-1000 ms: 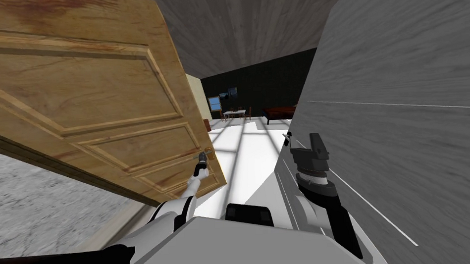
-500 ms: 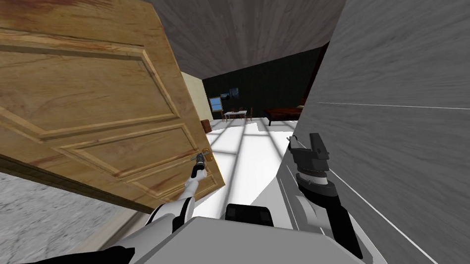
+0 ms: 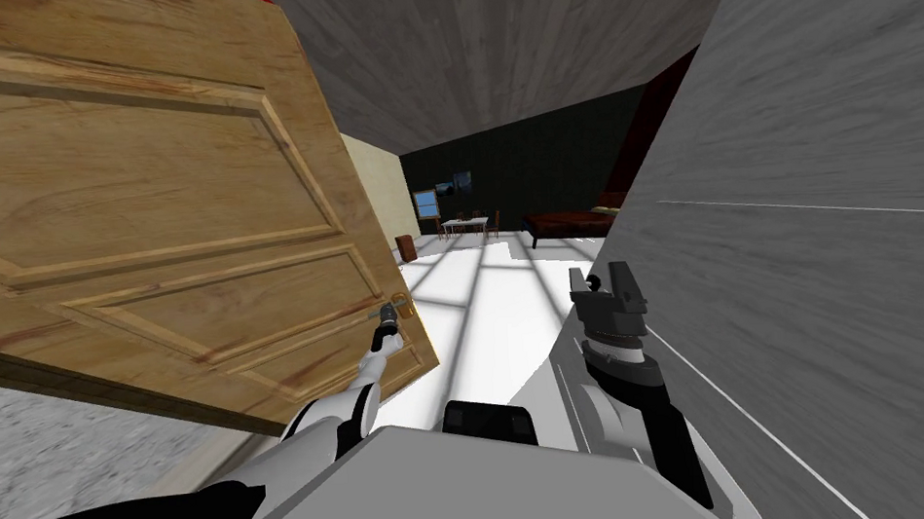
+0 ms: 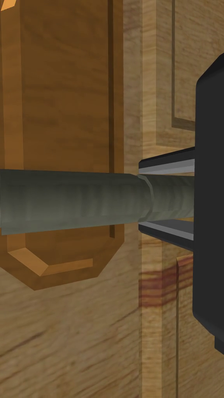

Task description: Push the door open

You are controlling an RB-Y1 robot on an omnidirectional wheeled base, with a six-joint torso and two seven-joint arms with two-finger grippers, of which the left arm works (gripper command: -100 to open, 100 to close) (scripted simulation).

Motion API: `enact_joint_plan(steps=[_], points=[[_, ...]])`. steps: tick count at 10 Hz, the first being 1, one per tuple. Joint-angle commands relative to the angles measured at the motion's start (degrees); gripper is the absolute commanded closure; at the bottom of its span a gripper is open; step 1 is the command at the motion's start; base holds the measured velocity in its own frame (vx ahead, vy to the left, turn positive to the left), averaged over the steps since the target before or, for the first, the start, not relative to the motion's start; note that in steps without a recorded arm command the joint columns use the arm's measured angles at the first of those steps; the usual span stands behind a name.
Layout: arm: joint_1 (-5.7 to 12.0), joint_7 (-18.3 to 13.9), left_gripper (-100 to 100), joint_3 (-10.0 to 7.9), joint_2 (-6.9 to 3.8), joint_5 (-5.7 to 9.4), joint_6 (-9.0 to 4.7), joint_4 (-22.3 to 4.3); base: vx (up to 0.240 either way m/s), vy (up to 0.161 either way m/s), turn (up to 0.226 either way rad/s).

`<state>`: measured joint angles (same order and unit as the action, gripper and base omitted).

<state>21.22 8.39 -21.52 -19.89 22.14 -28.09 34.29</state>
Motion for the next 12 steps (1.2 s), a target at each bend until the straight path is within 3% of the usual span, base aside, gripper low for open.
enact_joint_plan(steps=[1, 5, 6, 12], points=[[-0.74, 0.78, 100, -1.01, 0.06, 0.33, 0.8, 1.92, 0.127, -0.015, 0.053], [-1.09, 1.51, 100, -2.73, -0.64, 1.09, 0.54, 1.55, 0.136, -0.02, 0.039], [-0.96, 1.27, 100, -2.2, -0.23, 0.88, 0.25, 0.64, 0.08, -0.005, 0.03], [-1.69, 3.3, 100, -6.19, -1.84, 2.88, -0.29, -0.02, 0.19, 0.002, 0.047]])
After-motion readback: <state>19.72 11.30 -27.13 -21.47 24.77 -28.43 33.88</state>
